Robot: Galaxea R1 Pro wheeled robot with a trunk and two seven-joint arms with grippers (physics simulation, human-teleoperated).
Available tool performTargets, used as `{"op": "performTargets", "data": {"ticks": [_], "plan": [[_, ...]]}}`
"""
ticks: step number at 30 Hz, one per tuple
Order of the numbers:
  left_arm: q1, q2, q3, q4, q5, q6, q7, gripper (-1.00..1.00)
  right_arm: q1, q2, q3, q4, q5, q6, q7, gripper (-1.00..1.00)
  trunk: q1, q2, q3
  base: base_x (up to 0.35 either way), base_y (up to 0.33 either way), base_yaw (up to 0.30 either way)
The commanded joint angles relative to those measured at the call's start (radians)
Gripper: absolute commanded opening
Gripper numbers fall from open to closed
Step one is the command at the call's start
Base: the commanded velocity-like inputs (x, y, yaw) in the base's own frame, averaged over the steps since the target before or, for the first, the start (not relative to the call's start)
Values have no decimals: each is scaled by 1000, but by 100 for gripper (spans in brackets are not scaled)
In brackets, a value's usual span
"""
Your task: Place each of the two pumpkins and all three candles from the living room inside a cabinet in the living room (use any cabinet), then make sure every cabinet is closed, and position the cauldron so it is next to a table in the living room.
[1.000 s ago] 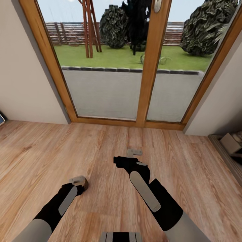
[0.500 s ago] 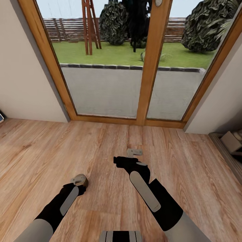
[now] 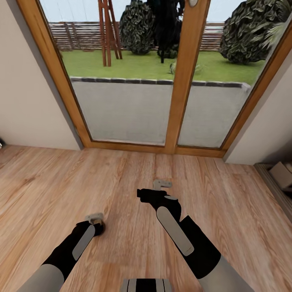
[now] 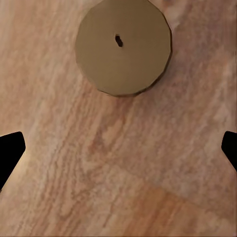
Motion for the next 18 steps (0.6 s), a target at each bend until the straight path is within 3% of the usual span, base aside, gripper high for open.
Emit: {"op": "performTargets", "data": {"ticks": [1, 9, 18], "plan": [[-1, 1, -5, -1, 10, 1, 10, 100, -1, 0, 1, -1, -8, 2, -10, 100, 0, 0, -1, 159, 0, 0], [-1, 2, -4, -2, 9, 1, 10, 100, -1, 0, 1, -2, -8, 2, -10, 100, 0, 0, -1, 168, 0, 0], [-1, 3, -2, -2, 9, 1, 10, 100, -1, 0, 1, -1, -8, 2, -10, 100, 0, 0, -1, 54, 53, 0]]}}
